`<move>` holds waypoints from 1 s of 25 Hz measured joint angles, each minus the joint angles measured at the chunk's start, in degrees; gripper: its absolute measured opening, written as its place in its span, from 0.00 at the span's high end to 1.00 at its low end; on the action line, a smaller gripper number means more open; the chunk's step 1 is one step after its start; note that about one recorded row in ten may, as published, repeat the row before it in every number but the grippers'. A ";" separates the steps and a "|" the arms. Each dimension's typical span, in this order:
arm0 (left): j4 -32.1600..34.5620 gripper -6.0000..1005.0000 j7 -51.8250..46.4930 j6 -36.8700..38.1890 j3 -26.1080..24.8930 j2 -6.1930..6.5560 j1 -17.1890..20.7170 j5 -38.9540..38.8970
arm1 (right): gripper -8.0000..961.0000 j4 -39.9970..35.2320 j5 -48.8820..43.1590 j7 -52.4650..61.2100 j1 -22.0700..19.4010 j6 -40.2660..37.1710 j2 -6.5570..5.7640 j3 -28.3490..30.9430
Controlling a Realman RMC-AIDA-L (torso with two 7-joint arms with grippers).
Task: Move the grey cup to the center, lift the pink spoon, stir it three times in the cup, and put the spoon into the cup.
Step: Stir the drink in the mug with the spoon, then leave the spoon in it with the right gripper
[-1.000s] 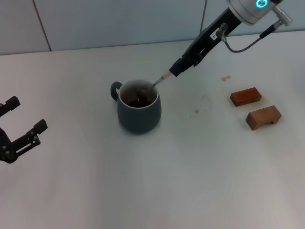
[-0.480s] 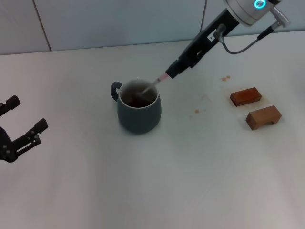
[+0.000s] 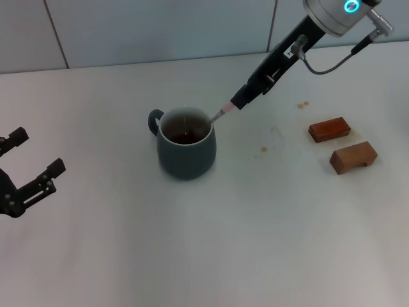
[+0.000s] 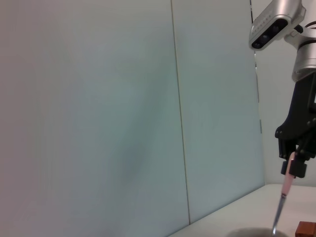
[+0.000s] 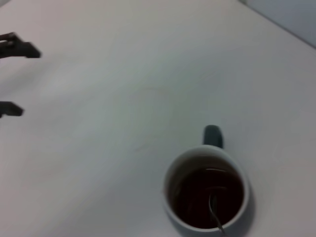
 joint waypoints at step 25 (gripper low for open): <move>0.00 0.16 0.03 0.33 -0.06 -0.23 -0.09 0.01 | 0.88 0.01 -0.02 -0.19 0.48 0.85 1.13 0.17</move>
